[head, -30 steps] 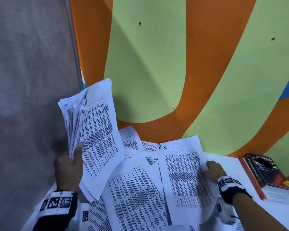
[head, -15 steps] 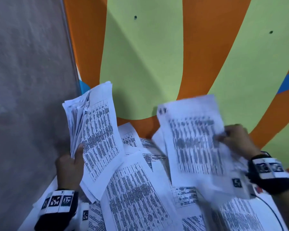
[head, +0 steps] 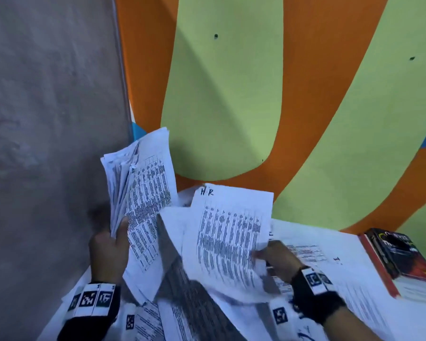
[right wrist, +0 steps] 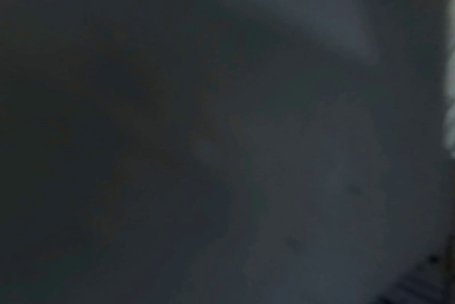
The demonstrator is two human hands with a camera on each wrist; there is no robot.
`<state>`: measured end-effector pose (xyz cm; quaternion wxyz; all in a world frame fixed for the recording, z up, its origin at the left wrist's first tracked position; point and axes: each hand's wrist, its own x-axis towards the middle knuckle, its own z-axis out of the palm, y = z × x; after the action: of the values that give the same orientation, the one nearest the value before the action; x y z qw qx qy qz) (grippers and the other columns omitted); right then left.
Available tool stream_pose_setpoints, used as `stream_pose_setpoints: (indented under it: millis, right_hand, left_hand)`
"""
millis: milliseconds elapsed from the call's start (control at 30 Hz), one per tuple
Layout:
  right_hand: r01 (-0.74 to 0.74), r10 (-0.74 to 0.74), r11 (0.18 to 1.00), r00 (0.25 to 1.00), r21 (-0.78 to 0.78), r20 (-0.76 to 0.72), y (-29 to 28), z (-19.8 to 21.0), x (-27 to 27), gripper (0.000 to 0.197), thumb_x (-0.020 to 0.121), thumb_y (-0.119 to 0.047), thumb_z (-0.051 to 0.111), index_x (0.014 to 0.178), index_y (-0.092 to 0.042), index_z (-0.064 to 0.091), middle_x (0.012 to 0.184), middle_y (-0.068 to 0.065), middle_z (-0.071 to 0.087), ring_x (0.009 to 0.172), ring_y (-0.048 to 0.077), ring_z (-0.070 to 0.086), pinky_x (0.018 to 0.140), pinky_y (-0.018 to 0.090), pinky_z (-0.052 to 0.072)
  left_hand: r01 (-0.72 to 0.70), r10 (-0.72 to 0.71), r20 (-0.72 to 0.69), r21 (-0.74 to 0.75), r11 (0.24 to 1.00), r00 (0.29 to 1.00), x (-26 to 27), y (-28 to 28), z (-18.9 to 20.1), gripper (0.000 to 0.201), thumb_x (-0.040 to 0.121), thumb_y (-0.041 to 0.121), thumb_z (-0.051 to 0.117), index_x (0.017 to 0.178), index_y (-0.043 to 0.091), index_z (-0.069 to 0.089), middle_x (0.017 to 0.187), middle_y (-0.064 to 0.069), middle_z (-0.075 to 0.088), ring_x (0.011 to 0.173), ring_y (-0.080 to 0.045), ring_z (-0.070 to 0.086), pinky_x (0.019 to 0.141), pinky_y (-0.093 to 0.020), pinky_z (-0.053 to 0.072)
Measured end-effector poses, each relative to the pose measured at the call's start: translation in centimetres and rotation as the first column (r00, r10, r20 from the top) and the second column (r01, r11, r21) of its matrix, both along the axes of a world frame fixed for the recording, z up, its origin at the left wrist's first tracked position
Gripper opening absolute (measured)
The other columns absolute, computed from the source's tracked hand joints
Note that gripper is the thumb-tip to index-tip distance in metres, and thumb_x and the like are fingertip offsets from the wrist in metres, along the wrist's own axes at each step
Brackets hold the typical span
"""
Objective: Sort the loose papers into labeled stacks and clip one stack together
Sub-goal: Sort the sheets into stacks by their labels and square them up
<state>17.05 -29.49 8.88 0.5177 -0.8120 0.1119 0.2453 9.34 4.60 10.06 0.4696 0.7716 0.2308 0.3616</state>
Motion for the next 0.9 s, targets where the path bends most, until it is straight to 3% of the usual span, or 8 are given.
stream_pose_setpoints:
  millis: [133, 233, 367, 467, 567, 667, 733, 900]
  right_hand:
    - [-0.076, 0.085, 0.989, 0.994, -0.129, 0.064, 2.9, -2.1, 0.0, 0.041, 0.079, -0.006, 0.071, 0.05, -0.015, 0.043, 0.04, -0.005, 0.043, 0.034, 0.007, 0.038, 0.047, 0.021, 0.03]
    - [-0.128, 0.144, 0.969, 0.987, -0.211, 0.063, 4.6, -2.4, -0.6, 0.045, 0.071, -0.014, 0.079, 0.046, -0.016, 0.041, 0.042, -0.005, 0.044, 0.033, 0.004, 0.038, 0.044, 0.021, 0.03]
    - [-0.087, 0.123, 0.95, 0.987, -0.301, 0.105, 5.5, -2.5, -1.3, 0.042, 0.066, -0.013, 0.082, 0.059, -0.016, 0.041, 0.065, -0.001, 0.05, 0.062, 0.012, 0.052, 0.048, 0.021, 0.036]
    - [-0.052, 0.151, 0.918, 0.962, -0.393, 0.226, 4.7, -1.0, -1.7, 0.046, 0.07, -0.014, 0.078, 0.046, -0.018, 0.039, 0.044, -0.007, 0.044, 0.044, 0.005, 0.045, 0.045, 0.019, 0.034]
    - [0.067, 0.006, 0.961, 0.965, -0.268, 0.261, 1.2, 1.2, -2.0, 0.038, 0.076, 0.0, 0.069, 0.048, -0.009, 0.046, 0.037, -0.004, 0.042, 0.029, -0.002, 0.038, 0.036, 0.015, 0.031]
    - [0.197, -0.146, 0.969, 0.943, -0.149, 0.297, -4.6, 3.2, -2.7, 0.013, 0.074, 0.003, 0.07, 0.065, 0.006, 0.061, 0.057, 0.015, 0.059, 0.052, 0.018, 0.056, 0.054, 0.027, 0.047]
    - [0.262, -0.226, 0.961, 0.932, -0.093, 0.285, -9.0, 3.8, -3.5, 0.019, 0.074, 0.0, 0.074, 0.079, 0.013, 0.062, 0.07, 0.025, 0.065, 0.063, 0.023, 0.056, 0.064, 0.035, 0.055]
    - [0.483, -0.456, 0.871, 0.861, -0.084, 0.223, -17.5, 3.3, -6.4, 0.015, 0.075, 0.007, 0.072, 0.08, 0.003, 0.058, 0.071, 0.019, 0.061, 0.06, 0.027, 0.055, 0.057, 0.031, 0.045]
  left_hand:
    - [0.021, -0.021, -0.014, 0.022, 1.0, 1.0, -0.5, -0.4, -0.1, 0.049, 0.089, 0.021, 0.062, 0.049, 0.011, 0.035, 0.042, -0.006, 0.034, 0.051, -0.017, 0.035, 0.056, -0.033, 0.035]
    - [0.008, -0.008, -0.031, 0.011, 1.0, 0.999, -0.5, -0.6, -0.3, 0.054, 0.088, 0.023, 0.063, 0.047, 0.008, 0.03, 0.042, -0.004, 0.029, 0.051, -0.016, 0.031, 0.053, -0.032, 0.032]
    - [0.016, -0.016, -0.031, 0.015, 1.0, 0.999, -0.4, -0.9, -0.1, 0.055, 0.088, 0.024, 0.062, 0.046, 0.003, 0.033, 0.04, -0.01, 0.035, 0.044, -0.015, 0.031, 0.051, -0.031, 0.032]
    - [0.031, -0.032, 0.006, 0.098, 0.995, 0.999, -0.5, -0.7, 0.2, 0.058, 0.087, 0.017, 0.064, 0.044, 0.008, 0.026, 0.037, 0.003, 0.023, 0.037, -0.015, 0.024, 0.046, -0.026, 0.024]
    - [0.03, -0.031, 0.001, 0.108, 0.994, 1.0, -0.3, -0.7, 0.5, 0.058, 0.087, 0.017, 0.063, 0.044, 0.011, 0.024, 0.038, 0.002, 0.023, 0.045, -0.017, 0.023, 0.043, -0.027, 0.02]
    - [0.04, -0.04, -0.002, 0.092, 0.995, 0.999, 0.2, -0.7, 0.1, 0.055, 0.087, 0.023, 0.062, 0.048, 0.001, 0.03, 0.042, -0.009, 0.03, 0.05, -0.018, 0.029, 0.044, -0.035, 0.023]
    - [0.052, -0.051, -0.003, 0.094, 0.994, 0.999, 0.6, -0.8, -0.2, 0.056, 0.087, 0.025, 0.062, 0.049, -0.003, 0.033, 0.043, -0.014, 0.035, 0.046, -0.016, 0.028, 0.044, -0.035, 0.026]
    - [0.136, -0.138, 0.054, 0.049, 0.99, 0.989, 1.4, -3.2, 0.1, 0.05, 0.087, 0.021, 0.063, 0.051, 0.002, 0.035, 0.042, -0.006, 0.032, 0.038, -0.004, 0.034, 0.04, -0.023, 0.025]
